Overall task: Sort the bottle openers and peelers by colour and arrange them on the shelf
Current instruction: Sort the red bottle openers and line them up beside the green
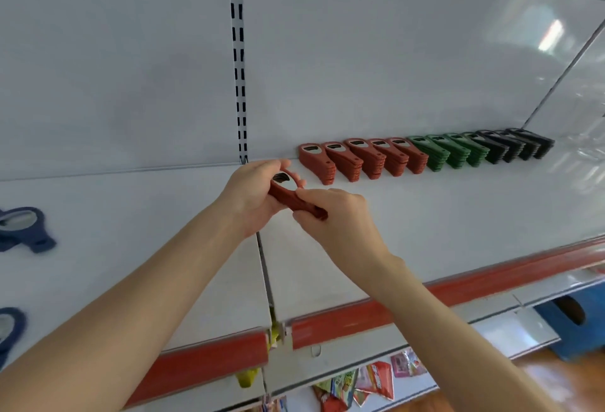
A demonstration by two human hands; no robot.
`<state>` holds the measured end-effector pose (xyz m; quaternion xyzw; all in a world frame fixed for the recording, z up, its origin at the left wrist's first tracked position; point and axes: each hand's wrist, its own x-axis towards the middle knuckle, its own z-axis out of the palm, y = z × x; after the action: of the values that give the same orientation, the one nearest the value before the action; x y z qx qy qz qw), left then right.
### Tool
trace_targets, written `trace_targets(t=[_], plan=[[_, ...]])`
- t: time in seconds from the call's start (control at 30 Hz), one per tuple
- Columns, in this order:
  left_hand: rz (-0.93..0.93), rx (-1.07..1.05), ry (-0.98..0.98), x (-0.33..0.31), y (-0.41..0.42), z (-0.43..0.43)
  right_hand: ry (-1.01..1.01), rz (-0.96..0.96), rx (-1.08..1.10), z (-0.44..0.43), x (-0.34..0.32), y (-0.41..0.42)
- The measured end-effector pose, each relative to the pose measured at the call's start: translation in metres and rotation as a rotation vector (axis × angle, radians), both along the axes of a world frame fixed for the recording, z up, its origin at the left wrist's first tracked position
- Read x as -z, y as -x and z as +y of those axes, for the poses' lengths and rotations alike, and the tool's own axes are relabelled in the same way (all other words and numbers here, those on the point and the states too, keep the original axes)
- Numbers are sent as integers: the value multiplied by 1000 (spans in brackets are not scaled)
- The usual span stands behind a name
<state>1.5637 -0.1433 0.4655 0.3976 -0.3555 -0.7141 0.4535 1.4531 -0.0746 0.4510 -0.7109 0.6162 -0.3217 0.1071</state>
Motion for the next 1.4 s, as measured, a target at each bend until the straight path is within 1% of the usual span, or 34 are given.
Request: trace_targets(t=[0.03, 0.07, 0.1, 0.13, 0.2, 0.27, 0.33, 0.37, 0.43, 0.63, 0.8, 0.97, 1.13, 1.4], plan=[[-55, 25, 5, 1, -3, -3, -12, -32, 12, -1, 0, 0], [-156, 53, 31, 4, -7, -6, -28, -49, 34, -3, 0, -1], [-299, 82, 89, 6, -13, -10, -43, -39, 64, -6, 0, -1], [-470, 106, 198, 9, -20, -13, -61, -6, 99, -10, 1, 0], [-825, 178, 520, 19, -38, -17, -120, 110, 158, -20, 3, 4], [-1165, 322, 798, 34, -52, -18, -193, 210, 197, -32, 7, 5], [-1403, 404, 960, 51, -60, -19, -243, 299, 232, -44, 11, 2], [-1462, 406, 1000, 58, -62, -21, -254, 342, 244, -49, 13, 0], [-1488, 390, 1016, 66, -62, -22, -255, 381, 268, -60, 15, -5], [-1451, 402, 1007, 66, -65, -21, -224, 458, 301, -89, 15, -12], [-1433, 396, 988, 60, -65, -16, -234, 463, 282, -93, 17, -13], [-1446, 415, 966, 57, -65, -12, -182, 485, 214, -82, 23, -2], [-1436, 413, 958, 56, -66, -13, -174, 479, 171, -86, 21, 0], [-1437, 403, 956, 54, -66, -9, -170, 450, 169, -92, 22, 1]])
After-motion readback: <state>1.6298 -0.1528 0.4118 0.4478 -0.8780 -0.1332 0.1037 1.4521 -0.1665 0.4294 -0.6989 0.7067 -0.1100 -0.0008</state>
